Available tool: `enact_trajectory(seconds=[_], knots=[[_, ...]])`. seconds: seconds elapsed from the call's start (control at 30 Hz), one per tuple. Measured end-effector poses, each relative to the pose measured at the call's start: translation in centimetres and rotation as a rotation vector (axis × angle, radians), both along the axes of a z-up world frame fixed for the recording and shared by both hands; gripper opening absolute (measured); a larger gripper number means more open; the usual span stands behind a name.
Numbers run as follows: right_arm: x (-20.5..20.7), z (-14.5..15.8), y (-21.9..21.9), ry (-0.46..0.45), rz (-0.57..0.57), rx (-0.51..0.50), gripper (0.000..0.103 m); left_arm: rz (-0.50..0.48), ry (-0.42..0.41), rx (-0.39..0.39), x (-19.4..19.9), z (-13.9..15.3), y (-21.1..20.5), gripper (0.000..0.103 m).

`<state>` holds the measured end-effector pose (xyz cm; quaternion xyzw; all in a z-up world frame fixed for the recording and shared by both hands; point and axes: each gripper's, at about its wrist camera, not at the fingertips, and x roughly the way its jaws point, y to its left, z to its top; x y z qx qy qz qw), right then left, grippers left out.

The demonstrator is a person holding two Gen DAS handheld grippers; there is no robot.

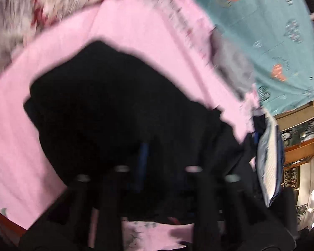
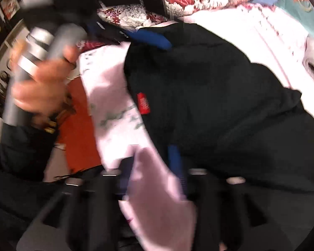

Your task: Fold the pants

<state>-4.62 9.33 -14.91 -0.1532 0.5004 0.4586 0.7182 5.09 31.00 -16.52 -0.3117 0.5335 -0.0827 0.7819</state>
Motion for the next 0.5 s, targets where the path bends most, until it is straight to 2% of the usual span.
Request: enact_trajectory(seconds=[0.03,0.1,0.13,0.17,0.2,0.27,0.37,0.43,0.5], knots=[[-0.1,0.7,-0.4,-0.002,-0.001,0.017,0.047,0.0,0.021,0.014,-0.2,-0.9,0.0,0.008],[0.0,2.8,-1.4,-0.043,-0.022,0.08,0.043,0.007,-0.008,0.007,-1.2,-1.4,0.2,0.006],[0.4,3.6,-1.9,-0.063,-0.063,0.106,0.027,0.014,-0.01,-0.003,-1.4,-1.4,0.4,0.006],[1.1,4.0,-2.2,-0.078,-0.116,0.116,0.006,0.025,-0.011,-0.022,-1.7,-1.5,0.7,0.006],[1.7,4.2,-2.4,-0.09,-0.159,0.121,0.003,0.034,-0.008,-0.035,-1.8,-1.6,0.9,0.005],[3.3,3.0,-2.2,-0.061,-0.213,0.11,0.003,0.039,-0.008,-0.028,-2.1,-1.7,0.7,0.004],[4.3,-1.6,-0.7,0.093,-0.185,-0.015,0.0,0.016,-0.024,0.076,-2.1,-1.1,-0.6,0.004],[4.6,-1.0,-1.3,0.101,-0.211,-0.018,0.0,0.004,-0.036,0.128,-2.0,-0.7,-1.2,0.004],[5.8,1.0,-3.4,0.126,-0.267,0.011,0.008,0.001,-0.038,0.132,-2.0,-0.7,-1.0,0.004]])
